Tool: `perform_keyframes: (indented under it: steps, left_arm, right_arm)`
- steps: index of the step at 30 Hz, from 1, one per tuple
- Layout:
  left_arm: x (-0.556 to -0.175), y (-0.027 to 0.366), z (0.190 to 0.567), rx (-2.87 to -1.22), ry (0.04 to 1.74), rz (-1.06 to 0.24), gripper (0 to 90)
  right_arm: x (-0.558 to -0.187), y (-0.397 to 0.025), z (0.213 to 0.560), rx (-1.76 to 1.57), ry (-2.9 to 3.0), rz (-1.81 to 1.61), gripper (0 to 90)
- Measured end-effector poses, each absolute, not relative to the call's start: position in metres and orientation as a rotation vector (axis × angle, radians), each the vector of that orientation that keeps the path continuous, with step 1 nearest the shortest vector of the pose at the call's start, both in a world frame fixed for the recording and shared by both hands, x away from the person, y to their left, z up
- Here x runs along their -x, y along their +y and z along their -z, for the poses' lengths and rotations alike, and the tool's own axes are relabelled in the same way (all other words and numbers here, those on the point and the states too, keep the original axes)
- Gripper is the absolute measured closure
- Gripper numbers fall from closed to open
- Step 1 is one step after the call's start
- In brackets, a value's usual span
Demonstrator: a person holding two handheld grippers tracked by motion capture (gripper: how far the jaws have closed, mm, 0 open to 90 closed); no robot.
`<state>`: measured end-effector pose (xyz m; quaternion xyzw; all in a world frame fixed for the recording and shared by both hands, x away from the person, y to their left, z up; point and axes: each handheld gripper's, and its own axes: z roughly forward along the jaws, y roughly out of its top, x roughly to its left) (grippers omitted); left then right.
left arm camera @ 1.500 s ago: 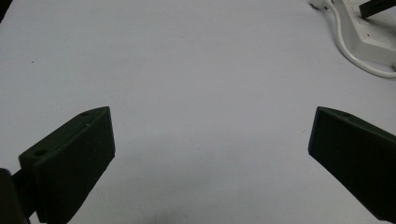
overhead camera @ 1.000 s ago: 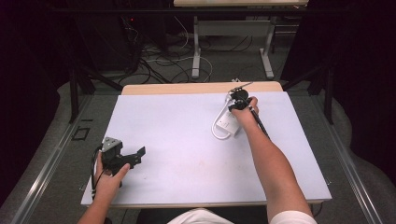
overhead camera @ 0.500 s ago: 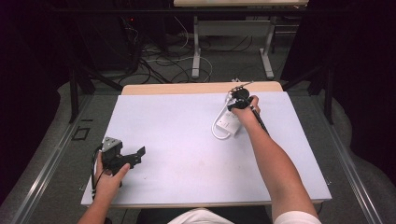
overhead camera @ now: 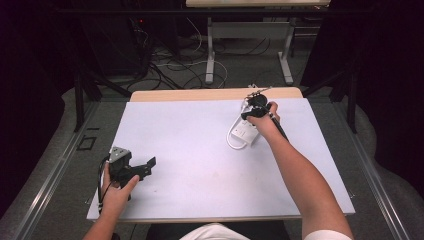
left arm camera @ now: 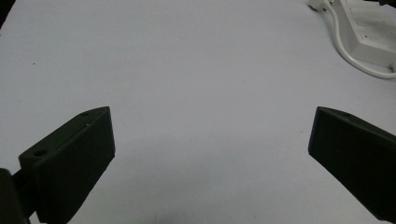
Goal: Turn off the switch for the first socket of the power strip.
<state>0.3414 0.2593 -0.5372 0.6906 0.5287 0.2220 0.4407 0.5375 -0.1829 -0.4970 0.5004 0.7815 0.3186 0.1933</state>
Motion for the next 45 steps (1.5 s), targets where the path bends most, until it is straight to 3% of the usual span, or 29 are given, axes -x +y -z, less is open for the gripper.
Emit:
perform_keyframes:
  steps: [4, 9, 13, 17, 33, 45]
  left_arm:
    - [-0.341, 0.259, 0.537, -1.715, 1.312, -0.552, 0.5]
    - [-0.341, 0.260, 0.537, -1.717, 1.314, -0.552, 0.5]
    - [-0.341, 0.259, 0.537, -1.717, 1.313, -0.553, 0.5]
    - [-0.341, 0.259, 0.537, -1.717, 1.313, -0.551, 0.4]
    - [-0.340, 0.259, 0.537, -1.711, 1.313, -0.552, 0.4]
    - [-0.340, 0.260, 0.536, -1.697, 1.323, -0.556, 0.4]
  right_arm:
    - [-0.532, -0.183, 0.491, -1.377, 2.213, -0.902, 36.6]
    - [-0.522, -0.181, 0.487, -1.344, 2.275, -0.855, 17.3]
    - [-0.513, -0.178, 0.483, -1.329, 2.296, -0.826, 13.0]
    - [-0.503, -0.174, 0.478, -1.309, 2.293, -0.872, 0.5]
    - [-0.446, -0.172, 0.455, -1.176, 2.294, -0.996, 0.0]
    - [-0.407, -0.191, 0.457, -1.151, 2.246, -1.081, 0.0]
